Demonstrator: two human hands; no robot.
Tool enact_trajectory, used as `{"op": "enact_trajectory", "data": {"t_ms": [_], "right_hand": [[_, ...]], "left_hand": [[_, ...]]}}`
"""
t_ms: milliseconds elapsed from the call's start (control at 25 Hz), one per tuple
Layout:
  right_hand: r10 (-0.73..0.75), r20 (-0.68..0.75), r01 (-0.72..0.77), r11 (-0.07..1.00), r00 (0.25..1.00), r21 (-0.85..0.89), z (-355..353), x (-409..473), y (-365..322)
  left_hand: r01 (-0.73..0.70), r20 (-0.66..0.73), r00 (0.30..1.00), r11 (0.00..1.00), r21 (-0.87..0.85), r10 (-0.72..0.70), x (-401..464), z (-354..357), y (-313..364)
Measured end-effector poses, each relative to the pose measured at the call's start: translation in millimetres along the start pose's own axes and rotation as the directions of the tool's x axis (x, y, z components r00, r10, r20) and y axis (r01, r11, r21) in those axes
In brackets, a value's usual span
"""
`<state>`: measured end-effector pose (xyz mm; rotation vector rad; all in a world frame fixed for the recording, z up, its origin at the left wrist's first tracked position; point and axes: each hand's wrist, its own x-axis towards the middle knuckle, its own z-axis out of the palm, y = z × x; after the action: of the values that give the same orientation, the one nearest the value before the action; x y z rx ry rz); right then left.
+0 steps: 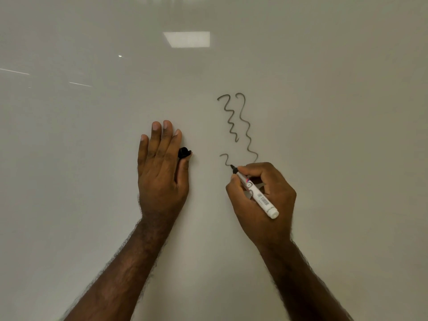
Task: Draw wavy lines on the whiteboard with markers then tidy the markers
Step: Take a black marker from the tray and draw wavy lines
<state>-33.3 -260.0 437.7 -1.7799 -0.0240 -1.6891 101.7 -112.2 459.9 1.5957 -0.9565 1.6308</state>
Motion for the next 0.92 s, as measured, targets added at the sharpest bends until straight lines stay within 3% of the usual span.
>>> {"op": "enact_trajectory", "data": {"t_ms": [480, 600, 920], "right_hand": [[0.025, 0.043, -0.023, 0.999, 0.999, -0.045, -13, -28, 12], [-0.057, -0.009, 0.057, 0.998, 0.998, -0.024, -15, -18, 10], [-0.02, -0.039, 0.018, 0.999, 0.999, -0.043, -15, -21, 15]], "left_hand": [[0.007, -0.01, 1.0, 1.0, 0.001, -0.007, -4, 0, 1], [0.006, -0.013, 1.0, 1.0, 0.005, -0.006, -5, 0, 2], [0.018, -0.003, 1.0, 1.0, 0.016, -0.018, -7, 0, 3]]}}
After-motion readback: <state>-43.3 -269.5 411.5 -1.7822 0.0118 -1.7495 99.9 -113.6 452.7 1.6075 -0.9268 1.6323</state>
